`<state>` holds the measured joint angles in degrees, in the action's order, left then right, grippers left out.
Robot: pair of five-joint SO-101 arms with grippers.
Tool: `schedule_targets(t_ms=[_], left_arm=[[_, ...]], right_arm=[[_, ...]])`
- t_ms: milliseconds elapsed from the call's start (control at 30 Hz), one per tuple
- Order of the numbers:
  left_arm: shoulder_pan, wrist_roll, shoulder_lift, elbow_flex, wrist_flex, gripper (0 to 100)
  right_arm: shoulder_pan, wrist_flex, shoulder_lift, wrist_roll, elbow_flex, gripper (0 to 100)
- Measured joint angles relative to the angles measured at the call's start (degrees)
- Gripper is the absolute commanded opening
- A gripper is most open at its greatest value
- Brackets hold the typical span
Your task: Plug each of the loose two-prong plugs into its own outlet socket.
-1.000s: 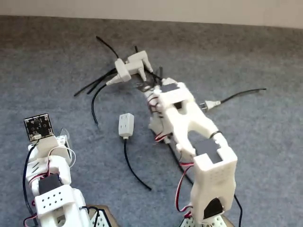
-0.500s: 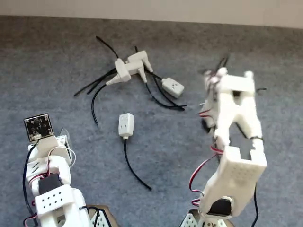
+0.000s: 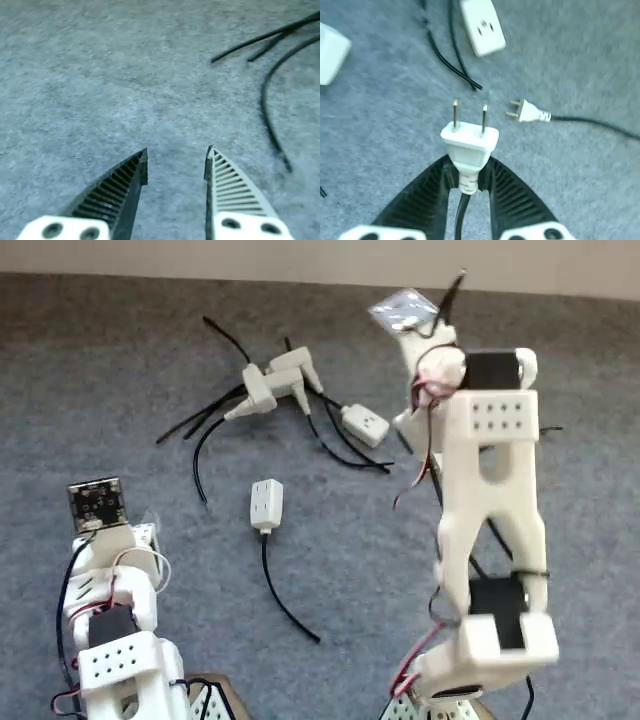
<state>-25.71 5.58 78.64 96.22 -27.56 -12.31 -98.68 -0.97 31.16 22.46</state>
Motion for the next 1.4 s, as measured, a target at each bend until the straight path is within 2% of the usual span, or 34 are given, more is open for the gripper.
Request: schedule_targets(t_ms=[200,400,567,733,833,1033,1267,1400], left_arm=[[6.4,-0.6,0.0,-0.6,0.0,20],[16.4,-10.9,0.0,-9.5,0.0,20],[31.0,-17.4,0.0,-19.7,0.0,20],[48.8,-18.5,0.0,-23.4,6.2,20],[54.9,-18.5,0.0,-23.4,7.5,20],[62.2,-18.5,0.0,-23.4,7.9,20],[66.7,-18.5,0.0,-22.9,7.9,20],[66.8,-18.5,0.0,-20.3,7.9,20]], right_arm=[[-4.0,-0.1,-16.4,0.0,-10.5,0.6],[-4.3,-0.1,-29.3,0.0,-26.5,0.6],[-4.3,-0.1,-39.7,0.0,-35.3,0.6],[-4.5,0.9,-48.8,0.0,-45.1,0.6],[-4.5,3.2,-53.1,0.0,-51.5,0.6],[-5.6,8.4,-59.4,-1.5,-59.7,0.6],[-19.7,8.6,-60.6,-6.9,-60.0,0.6],[-22.2,8.4,-60.5,-7.8,-57.7,0.6]])
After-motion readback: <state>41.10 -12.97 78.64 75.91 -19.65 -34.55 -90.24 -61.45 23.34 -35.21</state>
